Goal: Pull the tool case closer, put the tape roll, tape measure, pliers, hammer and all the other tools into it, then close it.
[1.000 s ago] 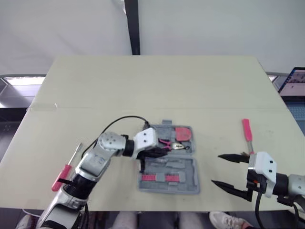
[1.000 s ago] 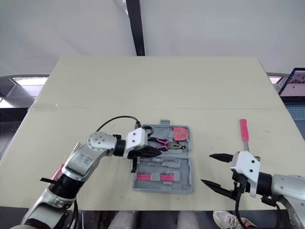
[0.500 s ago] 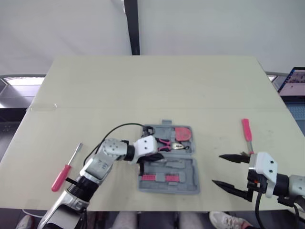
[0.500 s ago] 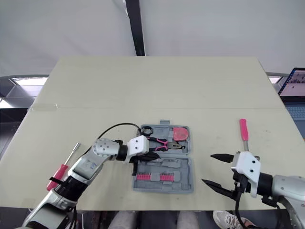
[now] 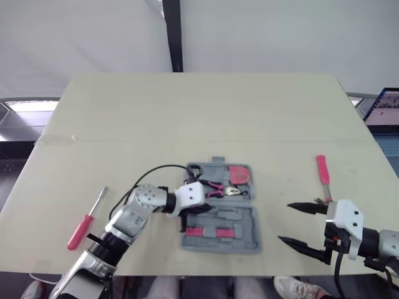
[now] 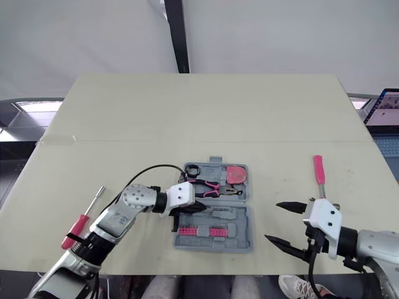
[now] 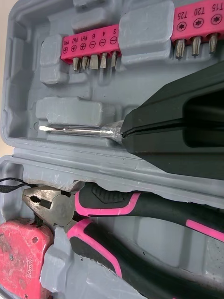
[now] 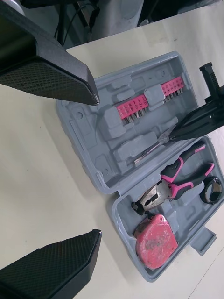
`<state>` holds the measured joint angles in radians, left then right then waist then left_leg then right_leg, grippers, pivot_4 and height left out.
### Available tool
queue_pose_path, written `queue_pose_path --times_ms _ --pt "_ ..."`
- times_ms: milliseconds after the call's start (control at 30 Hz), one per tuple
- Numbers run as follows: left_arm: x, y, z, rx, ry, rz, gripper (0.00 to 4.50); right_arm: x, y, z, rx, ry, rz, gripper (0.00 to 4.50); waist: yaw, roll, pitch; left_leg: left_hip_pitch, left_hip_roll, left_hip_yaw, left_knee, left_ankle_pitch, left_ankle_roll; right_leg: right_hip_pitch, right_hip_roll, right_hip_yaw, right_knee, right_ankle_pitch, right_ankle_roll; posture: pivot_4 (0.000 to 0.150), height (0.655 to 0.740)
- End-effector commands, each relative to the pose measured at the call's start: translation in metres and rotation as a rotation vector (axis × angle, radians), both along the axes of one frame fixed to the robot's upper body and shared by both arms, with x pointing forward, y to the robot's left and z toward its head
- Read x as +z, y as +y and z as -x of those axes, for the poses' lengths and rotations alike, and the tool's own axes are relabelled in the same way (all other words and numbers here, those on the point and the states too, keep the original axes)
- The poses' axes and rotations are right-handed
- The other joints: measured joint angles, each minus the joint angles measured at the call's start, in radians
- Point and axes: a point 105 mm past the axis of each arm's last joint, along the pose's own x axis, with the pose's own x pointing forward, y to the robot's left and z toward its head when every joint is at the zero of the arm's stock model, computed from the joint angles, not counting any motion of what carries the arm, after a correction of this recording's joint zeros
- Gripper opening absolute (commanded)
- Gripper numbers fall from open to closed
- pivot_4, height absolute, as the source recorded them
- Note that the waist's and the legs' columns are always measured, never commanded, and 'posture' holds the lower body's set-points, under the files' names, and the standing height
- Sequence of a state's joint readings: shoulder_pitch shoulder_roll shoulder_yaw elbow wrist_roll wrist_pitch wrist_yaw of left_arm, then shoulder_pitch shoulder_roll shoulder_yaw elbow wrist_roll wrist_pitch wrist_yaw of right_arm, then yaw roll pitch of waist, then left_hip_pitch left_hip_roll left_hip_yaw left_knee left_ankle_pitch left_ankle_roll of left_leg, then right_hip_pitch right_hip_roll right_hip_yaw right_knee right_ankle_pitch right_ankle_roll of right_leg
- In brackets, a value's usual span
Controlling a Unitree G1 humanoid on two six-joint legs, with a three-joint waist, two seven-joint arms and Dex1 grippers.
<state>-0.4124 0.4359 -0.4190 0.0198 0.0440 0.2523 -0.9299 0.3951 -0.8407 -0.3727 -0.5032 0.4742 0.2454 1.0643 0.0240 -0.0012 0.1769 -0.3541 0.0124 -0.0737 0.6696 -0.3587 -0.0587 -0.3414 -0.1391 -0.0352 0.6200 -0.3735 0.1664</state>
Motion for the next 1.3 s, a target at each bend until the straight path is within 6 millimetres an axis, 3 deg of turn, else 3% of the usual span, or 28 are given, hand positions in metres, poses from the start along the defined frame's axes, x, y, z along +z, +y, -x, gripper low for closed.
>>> queue_pose_path --times_ms 33,1200,1300 --pt "-0.016 0.001 0.004 0.01 0.042 -0.05 0.03 0.012 -0.002 -0.001 -0.003 -0.052 0.012 4.5 0.0 0.0 0.0 0.0 0.0 0.0 0.0 0.0 0.0 0.0 0.0 0.0 0.0 0.0 0.0 0.15 0.74" --pt "-0.069 0.009 0.026 -0.024 0.166 -0.296 0.03 0.013 -0.002 -0.001 -0.004 -0.056 0.016 4.5 0.005 0.009 -0.026 0.004 -0.001 0.0 -0.002 0.0 0.001 0.006 0.0 0.0 -0.004 0.0 0.0 0.15 0.74" --pt "-0.073 0.009 0.028 -0.021 0.179 -0.303 0.03 0.013 -0.001 -0.001 -0.003 -0.056 0.016 4.5 0.005 0.009 -0.028 0.012 0.0 0.0 -0.006 -0.001 0.001 0.016 0.0 -0.001 -0.01 0.0 0.0 0.15 0.74"
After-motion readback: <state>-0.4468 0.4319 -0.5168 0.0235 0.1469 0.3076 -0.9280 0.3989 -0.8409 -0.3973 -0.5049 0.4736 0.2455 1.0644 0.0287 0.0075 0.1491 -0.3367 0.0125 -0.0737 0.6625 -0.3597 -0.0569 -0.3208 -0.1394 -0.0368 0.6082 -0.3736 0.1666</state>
